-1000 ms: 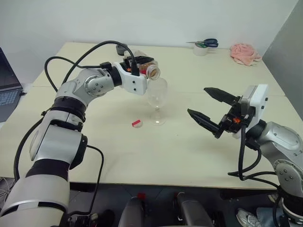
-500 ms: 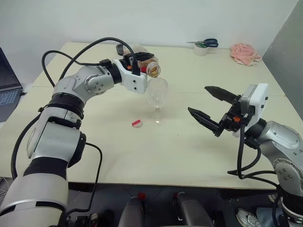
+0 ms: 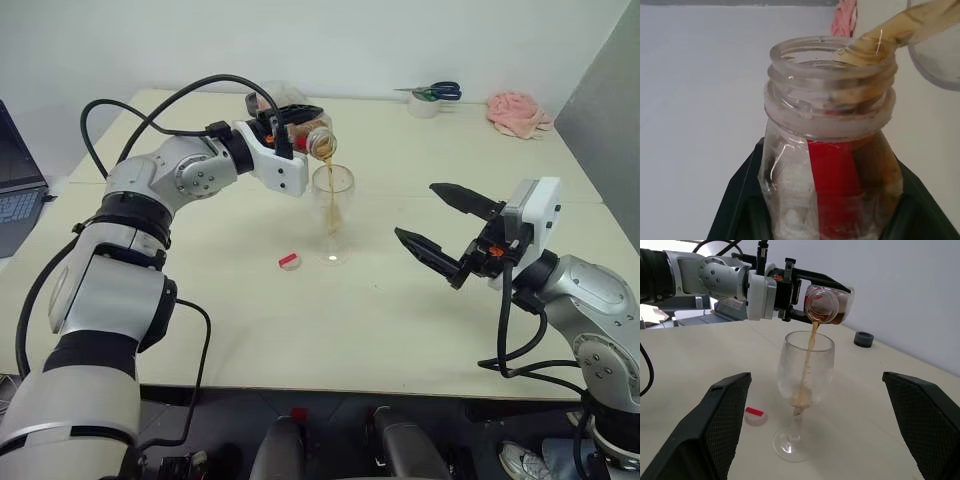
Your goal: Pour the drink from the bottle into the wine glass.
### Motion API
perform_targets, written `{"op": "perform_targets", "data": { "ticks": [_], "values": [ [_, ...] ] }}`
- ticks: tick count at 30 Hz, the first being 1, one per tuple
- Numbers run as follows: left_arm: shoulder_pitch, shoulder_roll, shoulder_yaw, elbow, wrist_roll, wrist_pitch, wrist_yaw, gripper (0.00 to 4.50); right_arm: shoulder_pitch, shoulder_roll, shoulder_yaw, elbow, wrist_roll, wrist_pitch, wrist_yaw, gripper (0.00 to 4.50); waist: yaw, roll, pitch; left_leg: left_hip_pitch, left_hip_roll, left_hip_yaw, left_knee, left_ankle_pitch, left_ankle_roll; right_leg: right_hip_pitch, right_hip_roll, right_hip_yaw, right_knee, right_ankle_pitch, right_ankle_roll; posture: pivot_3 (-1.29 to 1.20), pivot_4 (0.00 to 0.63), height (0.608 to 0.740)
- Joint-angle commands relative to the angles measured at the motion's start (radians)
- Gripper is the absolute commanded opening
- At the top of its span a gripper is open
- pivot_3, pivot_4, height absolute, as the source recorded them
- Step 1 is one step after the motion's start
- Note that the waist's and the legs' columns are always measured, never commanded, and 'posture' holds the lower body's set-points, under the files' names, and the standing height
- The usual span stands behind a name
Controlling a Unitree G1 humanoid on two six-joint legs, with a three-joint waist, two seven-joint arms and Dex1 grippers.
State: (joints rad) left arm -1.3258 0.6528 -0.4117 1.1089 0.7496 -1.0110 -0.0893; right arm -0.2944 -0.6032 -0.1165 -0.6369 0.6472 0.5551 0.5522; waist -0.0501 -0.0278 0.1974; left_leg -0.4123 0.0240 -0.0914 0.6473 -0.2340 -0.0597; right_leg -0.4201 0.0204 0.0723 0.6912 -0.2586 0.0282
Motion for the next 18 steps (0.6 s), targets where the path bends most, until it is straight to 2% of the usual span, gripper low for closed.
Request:
{"op": "perform_targets", "data": {
  "ticks": [1,18],
  "values": [
    [-0.056,0.023,-0.002,-0.031,0.008,-0.007,0.045,1.82,-0.015,0.001,-0.01,-0.02,-0.002,-0.022,0.005,4.5,0.0,0.0,0.0,0.0,0.0,0.0,0.0,0.0,0.0,0.0,0.0,0.0,0.0,0.0,0.0,0.0,0.15,0.74],
    [-0.093,0.042,-0.048,-0.02,0.059,-0.006,0.128,1.82,-0.016,0.001,0.0,-0.009,-0.017,-0.029,0.017,4.5,0.0,0.0,0.0,0.0,0.0,0.0,0.0,0.0,0.0,0.0,0.0,0.0,0.0,0.0,0.0,0.0,0.15,0.74]
  ]
}}
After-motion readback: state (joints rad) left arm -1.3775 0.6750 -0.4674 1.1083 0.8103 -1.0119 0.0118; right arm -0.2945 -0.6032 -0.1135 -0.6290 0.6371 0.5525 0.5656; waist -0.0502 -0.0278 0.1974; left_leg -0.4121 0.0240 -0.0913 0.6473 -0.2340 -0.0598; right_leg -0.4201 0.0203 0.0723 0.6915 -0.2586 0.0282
